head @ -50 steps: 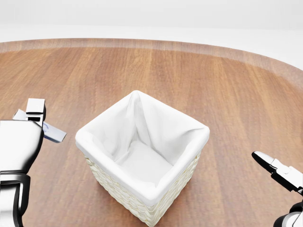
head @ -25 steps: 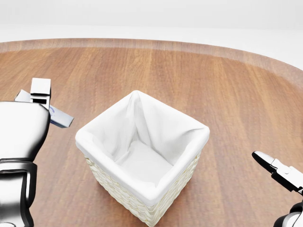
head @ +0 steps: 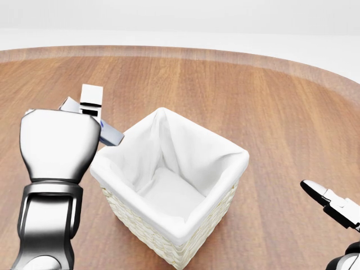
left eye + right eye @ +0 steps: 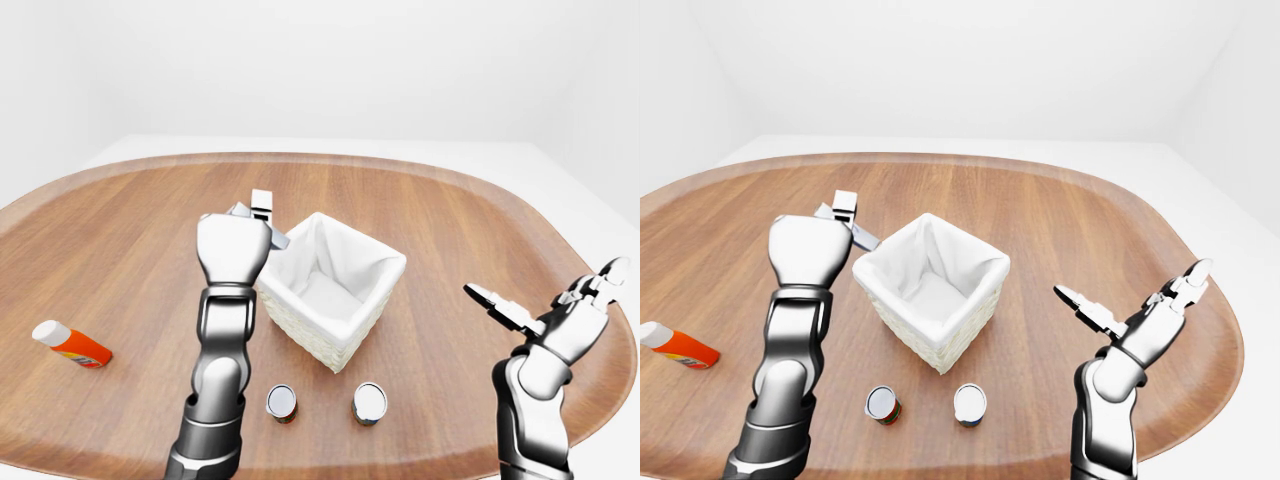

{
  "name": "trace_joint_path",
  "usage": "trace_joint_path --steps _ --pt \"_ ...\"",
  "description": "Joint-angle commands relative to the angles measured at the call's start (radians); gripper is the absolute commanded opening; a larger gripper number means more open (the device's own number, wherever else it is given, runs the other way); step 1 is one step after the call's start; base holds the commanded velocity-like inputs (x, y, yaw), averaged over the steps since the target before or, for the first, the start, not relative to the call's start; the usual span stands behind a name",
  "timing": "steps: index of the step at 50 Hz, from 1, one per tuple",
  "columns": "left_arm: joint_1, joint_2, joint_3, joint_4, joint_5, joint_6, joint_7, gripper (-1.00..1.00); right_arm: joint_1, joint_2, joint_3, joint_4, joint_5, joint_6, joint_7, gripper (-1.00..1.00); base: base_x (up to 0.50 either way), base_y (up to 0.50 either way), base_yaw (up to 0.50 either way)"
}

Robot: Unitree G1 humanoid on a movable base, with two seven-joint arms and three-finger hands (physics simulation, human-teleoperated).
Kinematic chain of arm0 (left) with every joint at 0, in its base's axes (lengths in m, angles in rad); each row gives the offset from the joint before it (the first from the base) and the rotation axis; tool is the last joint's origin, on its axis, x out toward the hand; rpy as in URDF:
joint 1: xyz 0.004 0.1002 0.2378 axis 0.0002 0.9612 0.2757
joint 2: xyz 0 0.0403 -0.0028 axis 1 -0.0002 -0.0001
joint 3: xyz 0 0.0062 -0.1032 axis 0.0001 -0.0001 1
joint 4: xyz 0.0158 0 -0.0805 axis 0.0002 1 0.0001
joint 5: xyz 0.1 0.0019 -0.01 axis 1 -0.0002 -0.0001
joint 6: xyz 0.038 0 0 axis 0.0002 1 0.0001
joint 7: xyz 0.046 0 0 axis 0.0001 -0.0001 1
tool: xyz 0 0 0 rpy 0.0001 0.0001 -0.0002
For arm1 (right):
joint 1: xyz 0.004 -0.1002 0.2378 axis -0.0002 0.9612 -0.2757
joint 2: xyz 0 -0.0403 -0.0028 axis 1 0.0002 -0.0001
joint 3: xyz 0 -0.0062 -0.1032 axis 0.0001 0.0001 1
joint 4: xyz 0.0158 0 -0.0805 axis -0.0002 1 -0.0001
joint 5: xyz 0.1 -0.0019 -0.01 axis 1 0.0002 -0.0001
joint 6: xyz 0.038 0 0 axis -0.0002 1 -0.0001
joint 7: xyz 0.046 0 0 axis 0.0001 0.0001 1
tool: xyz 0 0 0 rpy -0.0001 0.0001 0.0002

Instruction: Pick up the alphabet soup and the cream cheese box, and put them in the basket.

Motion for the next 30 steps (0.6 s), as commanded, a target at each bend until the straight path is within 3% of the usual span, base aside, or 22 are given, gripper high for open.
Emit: trace_joint_path --steps 1,9,18,30 --pt "-0.009 -0.069 -0.082 0.073 -0.092 0.0 0.051 -1.0 0.002 0.001 0.0 0.002 -0.001 -0.009 0.0 1.0 0.0 0.0 0.0" --pt "0.005 -0.117 -0.146 0.132 -0.029 0.0 0.096 -1.0 0.002 0.001 0.001 0.003 -0.001 -0.01 0.0 1.0 0.0 0.0 0.0" --pt "-0.017 -0.141 -0.169 0.202 -0.006 0.0 0.115 -1.0 0.001 0.001 0.0 -0.002 -0.001 -0.004 0.0 1.0 0.0 0.0 0.0" --pt "-0.183 -0.139 -0.121 0.436 -0.026 0.0 0.14 -1.0 -0.001 0.0 -0.001 0.007 0.001 -0.009 0.0 1.0 0.0 0.0 0.0"
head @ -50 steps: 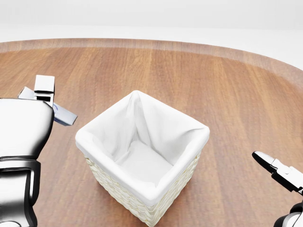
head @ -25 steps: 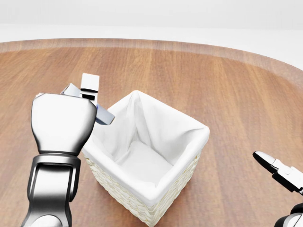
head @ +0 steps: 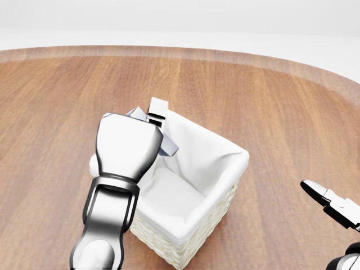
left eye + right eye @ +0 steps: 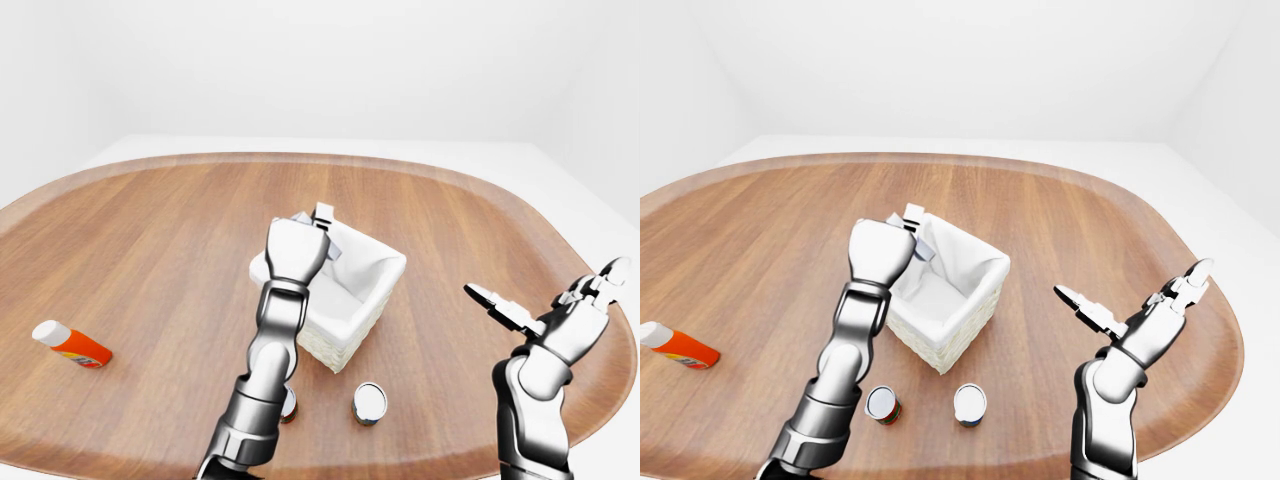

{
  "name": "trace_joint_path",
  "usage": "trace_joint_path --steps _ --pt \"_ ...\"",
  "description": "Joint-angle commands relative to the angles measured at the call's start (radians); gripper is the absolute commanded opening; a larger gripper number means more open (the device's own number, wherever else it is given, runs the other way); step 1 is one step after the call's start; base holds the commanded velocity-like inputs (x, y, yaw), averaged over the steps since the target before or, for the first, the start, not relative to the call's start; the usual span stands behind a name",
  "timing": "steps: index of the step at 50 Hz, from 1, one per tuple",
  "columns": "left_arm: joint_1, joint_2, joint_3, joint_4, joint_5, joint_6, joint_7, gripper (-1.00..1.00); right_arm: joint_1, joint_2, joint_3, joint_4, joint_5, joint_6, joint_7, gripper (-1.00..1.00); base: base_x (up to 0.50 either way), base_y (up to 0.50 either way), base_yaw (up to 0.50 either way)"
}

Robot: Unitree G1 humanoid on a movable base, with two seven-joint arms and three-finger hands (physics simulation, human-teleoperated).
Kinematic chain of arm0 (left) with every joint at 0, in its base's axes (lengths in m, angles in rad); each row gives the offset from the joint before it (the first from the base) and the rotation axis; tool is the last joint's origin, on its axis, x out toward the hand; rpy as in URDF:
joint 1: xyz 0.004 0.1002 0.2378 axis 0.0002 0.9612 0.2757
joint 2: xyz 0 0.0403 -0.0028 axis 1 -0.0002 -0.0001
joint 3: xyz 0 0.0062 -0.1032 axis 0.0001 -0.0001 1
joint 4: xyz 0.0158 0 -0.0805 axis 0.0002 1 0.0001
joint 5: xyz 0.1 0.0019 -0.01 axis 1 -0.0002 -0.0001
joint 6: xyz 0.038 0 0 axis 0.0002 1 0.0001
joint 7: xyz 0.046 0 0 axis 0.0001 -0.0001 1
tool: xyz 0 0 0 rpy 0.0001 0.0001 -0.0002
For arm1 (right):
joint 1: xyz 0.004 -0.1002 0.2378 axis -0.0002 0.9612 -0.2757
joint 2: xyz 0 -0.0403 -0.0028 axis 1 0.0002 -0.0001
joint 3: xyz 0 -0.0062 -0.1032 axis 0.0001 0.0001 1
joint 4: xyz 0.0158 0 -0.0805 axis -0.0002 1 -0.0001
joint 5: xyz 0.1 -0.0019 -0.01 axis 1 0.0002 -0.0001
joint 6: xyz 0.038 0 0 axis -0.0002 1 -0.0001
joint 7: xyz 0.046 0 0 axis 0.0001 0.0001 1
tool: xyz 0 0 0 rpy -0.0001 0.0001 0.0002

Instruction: Pick up the alphabet soup and the cream cheese box, and put them in the basket.

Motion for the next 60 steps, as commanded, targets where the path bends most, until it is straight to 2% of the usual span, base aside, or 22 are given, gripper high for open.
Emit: trace_joint_path --steps 1,7,9,11,12,16,20,24,32,42,48,56,60 --pt "-0.119 -0.005 0.029 0.192 -0.076 0.0 0.033 -1.0 -0.004 -0.002 0.0 0.01 0.001 -0.005 0.0 1.0 0.0 0.0 0.0" --pt "-0.199 0.004 0.047 0.335 -0.124 0.0 0.062 -1.0 -0.001 0.0 0.001 0.0 0.001 0.0 0.0 1.0 0.0 0.0 0.0" --pt "-0.25 0.007 0.058 0.457 -0.159 0.0 0.116 -1.0 0.0 0.0 0.002 0.001 -0.001 -0.003 0.0 1.0 0.0 0.0 0.0" --pt "-0.285 0.013 0.064 0.535 -0.212 0.0 0.129 -1.0 0.0 0.001 0.001 0.004 0.0 -0.007 0.0 1.0 0.0 0.0 0.0" --pt "-0.323 0.016 0.076 0.61 -0.249 0.0 0.169 -1.0 0.0 0.001 0.001 0.002 0.0 -0.005 0.0 1.0 0.0 0.0 0.0" --pt "-0.37 0.026 0.06 0.712 -0.3 0.0 0.207 -1.0 -0.001 0.0 0.001 0.007 0.0 -0.01 0.0 1.0 0.0 0.0 0.0" --pt "-0.439 0.033 0.062 0.864 -0.364 0.0 0.256 -1.0 0.001 0.0 0.001 -0.006 0.001 0.002 0.0 1.0 0.0 0.0 0.0" --pt "-0.496 0.031 0.058 1.003 -0.404 0.0 0.314 -1.0 0.001 0.001 0.0 0.002 0.0 -0.008 0.0 1.0 0.0 0.0 0.0" --pt "-0.562 0.041 0.047 1.154 -0.466 0.0 0.365 -1.0 -0.002 -0.001 0.001 0.01 0.0 -0.013 0.0 1.0 0.0 0.0 0.0" --pt "-0.572 0.045 0.029 1.191 -0.48 0.0 0.372 -1.0 -0.001 -0.001 0.002 0.013 0.0 -0.017 0.0 1.0 0.0 0.0 0.0" --pt "-0.578 0.055 0.031 1.22 -0.492 0.0 0.38 -1.0 0.0 0.0 0.002 0.001 0.0 -0.006 0.0 1.0 0.0 0.0 0.0" --pt "-0.572 0.047 0.02 1.198 -0.484 0.0 0.372 -1.0 -0.003 -0.002 0.002 0.017 0.0 -0.018 0.0 1.0 0.0 0.0 0.0" --pt "-0.572 0.046 0.022 1.198 -0.482 0.0 0.375 -1.0 -0.001 -0.002 0.002 0.004 0.001 -0.007 0.0 1.0 0.0 0.0 0.0"
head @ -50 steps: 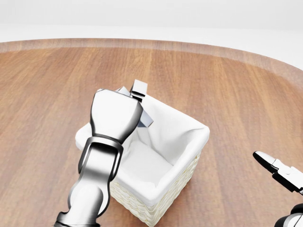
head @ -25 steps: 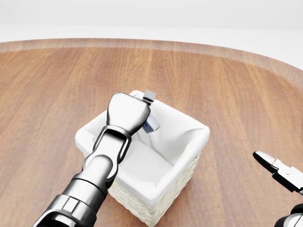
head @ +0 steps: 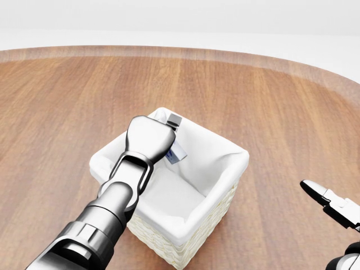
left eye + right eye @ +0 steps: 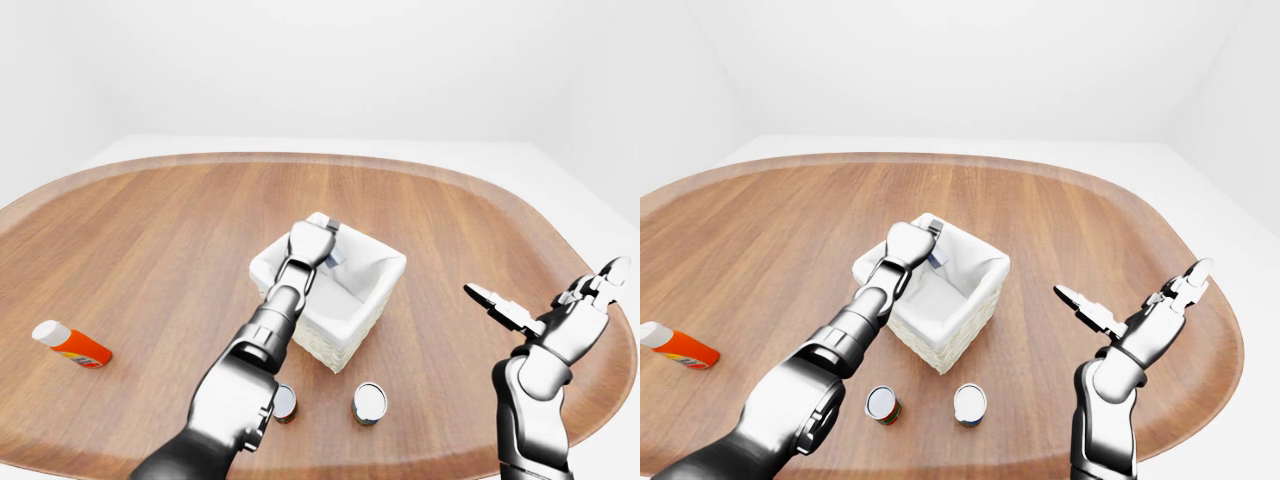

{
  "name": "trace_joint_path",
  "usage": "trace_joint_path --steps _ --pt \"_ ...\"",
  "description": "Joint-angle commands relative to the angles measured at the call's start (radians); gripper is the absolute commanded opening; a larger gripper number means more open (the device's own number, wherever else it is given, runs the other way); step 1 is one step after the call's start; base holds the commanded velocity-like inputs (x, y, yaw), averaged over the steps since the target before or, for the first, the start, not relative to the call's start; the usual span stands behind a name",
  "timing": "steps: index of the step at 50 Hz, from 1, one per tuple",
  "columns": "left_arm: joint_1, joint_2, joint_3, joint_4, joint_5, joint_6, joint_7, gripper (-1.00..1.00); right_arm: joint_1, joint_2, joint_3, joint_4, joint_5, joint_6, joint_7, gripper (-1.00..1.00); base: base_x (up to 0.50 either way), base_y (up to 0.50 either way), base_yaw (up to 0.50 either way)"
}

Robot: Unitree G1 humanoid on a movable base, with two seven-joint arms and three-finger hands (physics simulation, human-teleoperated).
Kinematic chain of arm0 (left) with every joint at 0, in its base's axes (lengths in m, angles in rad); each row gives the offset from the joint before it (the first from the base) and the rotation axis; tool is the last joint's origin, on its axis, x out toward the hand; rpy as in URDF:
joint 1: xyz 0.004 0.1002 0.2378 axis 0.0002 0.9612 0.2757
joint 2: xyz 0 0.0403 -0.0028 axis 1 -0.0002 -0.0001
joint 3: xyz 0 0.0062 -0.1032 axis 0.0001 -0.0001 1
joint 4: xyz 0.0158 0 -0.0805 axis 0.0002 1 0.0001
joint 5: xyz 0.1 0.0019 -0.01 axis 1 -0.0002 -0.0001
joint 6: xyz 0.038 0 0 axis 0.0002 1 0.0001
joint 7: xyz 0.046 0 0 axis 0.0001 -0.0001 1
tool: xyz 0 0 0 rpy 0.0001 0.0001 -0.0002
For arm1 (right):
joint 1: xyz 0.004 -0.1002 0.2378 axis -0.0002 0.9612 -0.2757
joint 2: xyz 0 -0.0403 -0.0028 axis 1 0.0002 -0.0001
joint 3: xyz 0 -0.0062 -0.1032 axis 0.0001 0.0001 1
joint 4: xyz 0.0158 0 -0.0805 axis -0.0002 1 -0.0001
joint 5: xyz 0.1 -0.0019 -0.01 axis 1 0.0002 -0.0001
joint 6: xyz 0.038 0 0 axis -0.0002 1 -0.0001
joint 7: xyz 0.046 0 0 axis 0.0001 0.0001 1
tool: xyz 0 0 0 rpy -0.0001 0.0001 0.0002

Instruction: Pick up the alphabet soup and the cream cheese box, and put them in the basket.

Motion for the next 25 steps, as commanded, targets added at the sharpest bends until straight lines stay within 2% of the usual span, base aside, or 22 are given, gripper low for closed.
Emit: trace_joint_path --steps 1,3,4,5,6,16,19,25 --pt "-0.002 -0.002 0.012 0.025 -0.14 0.0 0.022 -1.0 0.0 -0.002 0.0 0.0 0.001 -0.001 0.0 1.0 0.0 0.0 0.0" --pt "-0.002 -0.002 0.011 0.035 -0.136 0.0 0.026 -1.0 -0.001 -0.001 0.0 0.004 0.0 -0.004 0.0 1.0 0.0 0.0 0.0" --pt "-0.001 -0.003 0.01 0.035 -0.135 0.0 0.028 -0.69 0.0 -0.001 0.0 0.0 0.0 -0.002 0.0 1.0 0.0 0.0 0.0" --pt "0.0 -0.002 0.011 0.028 -0.135 0.0 0.029 0.95 0.001 0.0 0.0 -0.002 -0.001 -0.001 0.0 1.0 0.0 0.0 0.0" --pt "0.0 -0.001 0.01 0.025 -0.134 0.0 0.024 1.0 0.002 0.0 0.0 -0.004 -0.001 0.001 0.0 1.0 0.0 0.0 0.0" --pt "0.016 0.008 0.025 -0.044 -0.142 0.0 0.01 1.0 0.003 0.002 0.001 -0.008 -0.002 0.003 0.0 1.0 0.0 0.0 0.0" --pt "0.028 0.007 0.023 -0.071 -0.143 0.0 0.009 1.0 0.001 0.001 0.0 0.003 -0.003 -0.007 0.0 1.0 0.0 0.0 0.0" --pt "0.071 0.012 0.021 -0.208 -0.12 0.0 -0.037 1.0 0.0 0.0 0.0 0.006 -0.002 -0.007 0.0 1.0 0.0 0.0 0.0"
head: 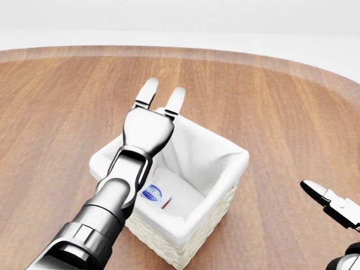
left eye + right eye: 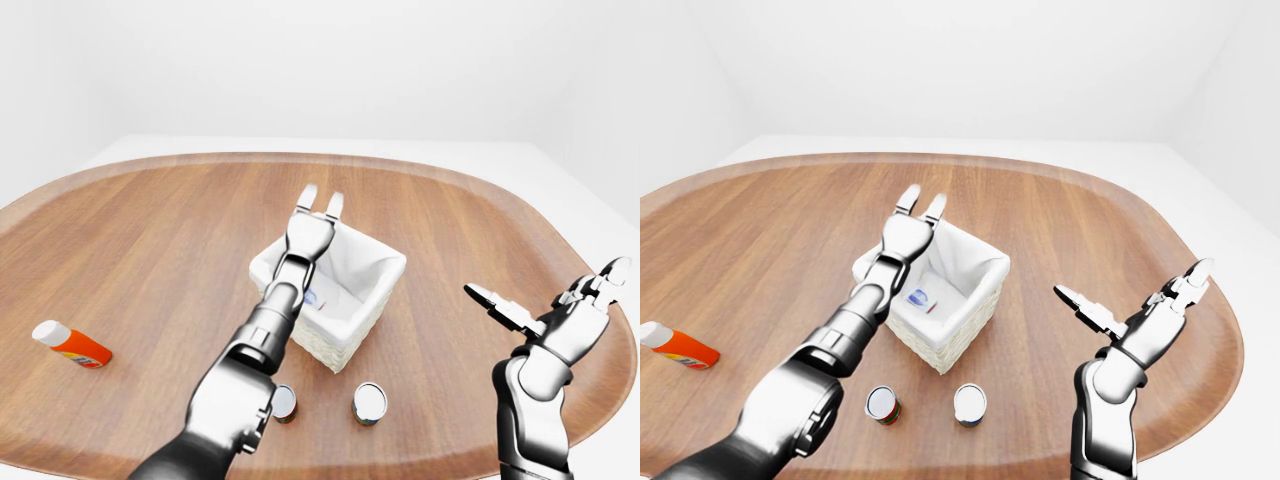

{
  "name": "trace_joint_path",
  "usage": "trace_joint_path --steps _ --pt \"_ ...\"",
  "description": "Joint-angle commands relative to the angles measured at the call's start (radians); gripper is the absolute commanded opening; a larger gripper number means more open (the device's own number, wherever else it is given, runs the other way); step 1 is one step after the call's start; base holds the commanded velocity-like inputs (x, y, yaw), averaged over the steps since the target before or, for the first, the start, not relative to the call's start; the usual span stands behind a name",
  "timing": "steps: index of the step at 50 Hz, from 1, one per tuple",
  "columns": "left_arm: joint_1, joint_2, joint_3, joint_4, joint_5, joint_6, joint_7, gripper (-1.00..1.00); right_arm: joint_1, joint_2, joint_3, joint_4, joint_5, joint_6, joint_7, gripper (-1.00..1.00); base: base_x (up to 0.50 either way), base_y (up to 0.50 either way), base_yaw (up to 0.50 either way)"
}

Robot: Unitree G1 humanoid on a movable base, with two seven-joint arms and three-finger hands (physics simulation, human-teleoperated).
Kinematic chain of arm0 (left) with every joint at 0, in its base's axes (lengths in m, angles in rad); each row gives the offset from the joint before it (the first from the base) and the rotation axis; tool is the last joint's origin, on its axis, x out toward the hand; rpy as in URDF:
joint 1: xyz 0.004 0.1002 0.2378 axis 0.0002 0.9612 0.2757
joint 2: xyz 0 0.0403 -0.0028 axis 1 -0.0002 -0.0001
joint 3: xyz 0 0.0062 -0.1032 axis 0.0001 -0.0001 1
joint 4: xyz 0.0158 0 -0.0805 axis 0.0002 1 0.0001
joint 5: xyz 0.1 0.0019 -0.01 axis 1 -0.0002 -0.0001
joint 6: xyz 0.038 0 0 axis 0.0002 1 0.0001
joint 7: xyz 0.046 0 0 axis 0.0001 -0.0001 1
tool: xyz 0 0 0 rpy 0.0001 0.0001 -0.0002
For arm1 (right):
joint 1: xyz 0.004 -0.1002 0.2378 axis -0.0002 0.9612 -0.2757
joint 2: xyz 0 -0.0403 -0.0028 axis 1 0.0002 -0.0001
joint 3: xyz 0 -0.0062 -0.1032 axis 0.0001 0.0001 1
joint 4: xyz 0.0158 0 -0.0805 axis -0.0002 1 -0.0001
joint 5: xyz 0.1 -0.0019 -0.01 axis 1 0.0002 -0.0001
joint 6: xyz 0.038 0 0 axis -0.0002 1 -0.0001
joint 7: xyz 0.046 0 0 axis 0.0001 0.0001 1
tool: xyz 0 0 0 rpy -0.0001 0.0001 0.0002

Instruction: Pick up the alphabet soup and the cream cheese box, and put them in the basket.

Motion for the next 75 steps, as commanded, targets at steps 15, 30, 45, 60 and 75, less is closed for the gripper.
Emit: trace_joint_path --steps 15,30,45,60,75 --pt "0.252 -0.021 0.004 -0.546 0.112 0.0 -0.23 1.0 0.0 0.0 0.0 0.01 -0.001 -0.009 0.0 1.0 0.0 0.0 0.0" --pt "0.337 -0.006 0.04 -0.76 0.111 0.0 -0.226 1.0 -0.004 -0.002 0.0 0.016 -0.001 -0.008 0.0 1.0 0.0 0.0 0.0" --pt "0.415 0.03 0.068 -0.843 0.07 0.0 -0.177 1.0 -0.003 -0.003 0.001 0.019 0.0 -0.011 0.0 1.0 0.0 0.0 0.0" --pt "0.451 0.099 0.127 -0.913 -0.042 0.0 -0.171 1.0 -0.003 -0.003 0.002 0.018 -0.002 -0.013 0.0 1.0 0.0 0.0 0.0" --pt "0.523 0.161 0.194 -1.021 -0.138 0.0 -0.19 1.0 -0.003 -0.003 0.0 0.016 -0.002 -0.011 0.0 1.0 0.0 0.0 0.0"
